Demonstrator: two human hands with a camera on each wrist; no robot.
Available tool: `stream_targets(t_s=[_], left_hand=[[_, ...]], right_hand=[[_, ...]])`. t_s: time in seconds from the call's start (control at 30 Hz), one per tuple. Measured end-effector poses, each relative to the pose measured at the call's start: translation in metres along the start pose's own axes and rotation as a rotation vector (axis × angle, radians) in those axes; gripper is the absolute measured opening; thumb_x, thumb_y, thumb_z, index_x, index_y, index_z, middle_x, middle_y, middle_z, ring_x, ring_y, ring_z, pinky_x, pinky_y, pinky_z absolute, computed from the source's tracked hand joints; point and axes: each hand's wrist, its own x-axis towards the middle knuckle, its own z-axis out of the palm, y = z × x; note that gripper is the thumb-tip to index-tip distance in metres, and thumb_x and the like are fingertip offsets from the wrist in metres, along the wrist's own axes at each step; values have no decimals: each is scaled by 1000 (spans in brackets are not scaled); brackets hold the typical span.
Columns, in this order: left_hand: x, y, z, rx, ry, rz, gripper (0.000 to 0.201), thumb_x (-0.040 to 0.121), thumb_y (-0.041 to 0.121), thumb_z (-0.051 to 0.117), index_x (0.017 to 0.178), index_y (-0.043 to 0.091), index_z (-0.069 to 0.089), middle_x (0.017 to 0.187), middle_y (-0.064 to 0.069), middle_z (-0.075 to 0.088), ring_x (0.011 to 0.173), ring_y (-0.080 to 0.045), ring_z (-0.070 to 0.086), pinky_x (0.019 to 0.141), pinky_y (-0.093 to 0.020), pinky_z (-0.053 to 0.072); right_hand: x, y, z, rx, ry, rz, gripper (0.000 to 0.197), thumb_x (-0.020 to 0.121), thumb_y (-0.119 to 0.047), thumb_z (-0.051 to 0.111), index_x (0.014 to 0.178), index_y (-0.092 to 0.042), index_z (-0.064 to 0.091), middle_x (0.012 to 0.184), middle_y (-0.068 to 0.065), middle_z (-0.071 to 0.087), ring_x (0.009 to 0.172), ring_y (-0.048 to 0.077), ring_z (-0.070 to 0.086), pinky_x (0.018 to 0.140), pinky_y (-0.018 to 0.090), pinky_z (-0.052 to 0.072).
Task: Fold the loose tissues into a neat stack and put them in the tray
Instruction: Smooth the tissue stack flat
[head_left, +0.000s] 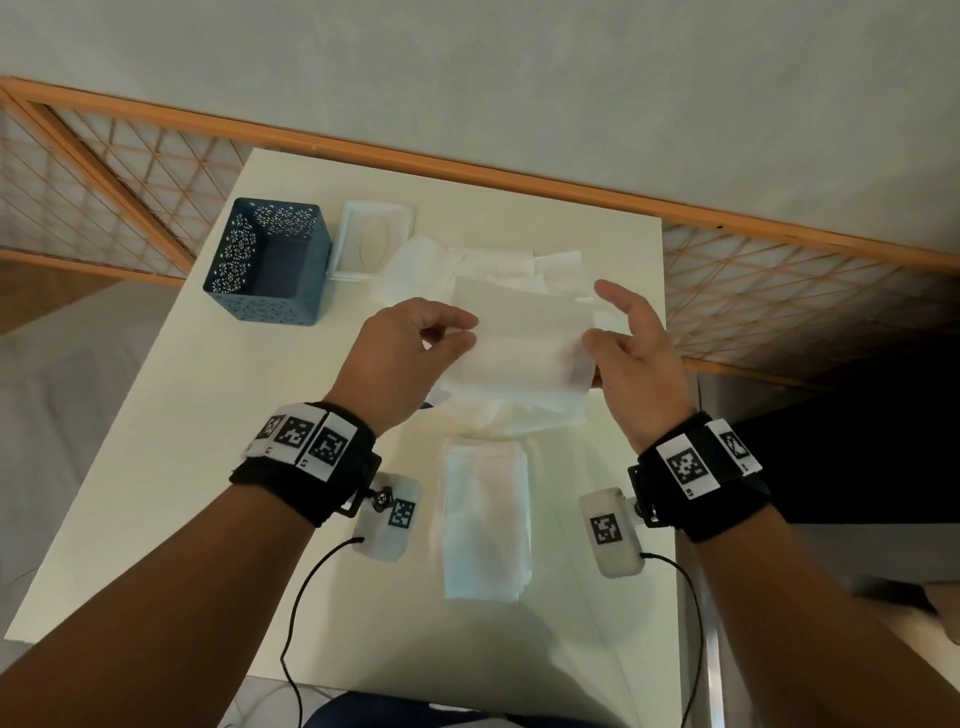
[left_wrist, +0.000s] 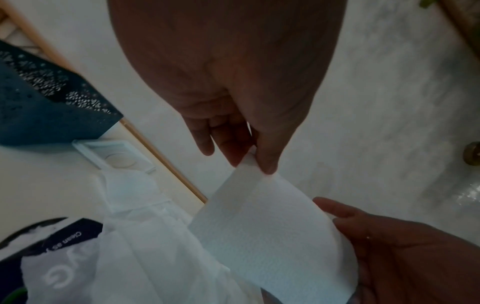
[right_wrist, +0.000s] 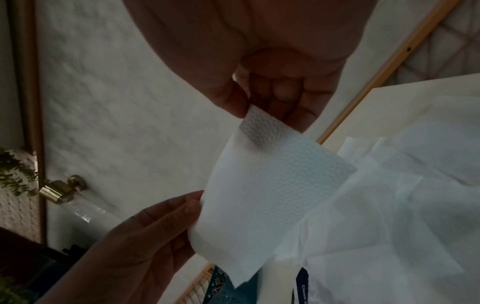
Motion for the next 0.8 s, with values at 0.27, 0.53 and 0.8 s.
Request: stream_targets(t_s=[0.27,0.53,0.8], left_hand=[[-6,4,2,-6,4,23,12,94,28,78,94,39,75,104,0,66,88,-6,63,59,-10,52],[-10,10,0,-115,-45,10,4,91,27,70,94,26,66,135,16,63,97,2,64,63,-4,50],[-8,20,6,-106,-111,21,17,90,27,74,101,36,65,99,-10,70,85,-39,62,71,-46,57]], right_hand=[[-4,-6,-4,-12,-8,-9,30,100,-13,54,104,-28,79,95,11,74,94,43,68,87,68,55],[-12,-2,-4,-261,-84,-86,10,89,-35,81,95,-36,73,99,-1,71,87,11,66,80,26,54],[-17,-7,1,-540,-137,-241,26,89,-38,76,114,-35,68,132,-10,57,120,7,54,99,23,42]])
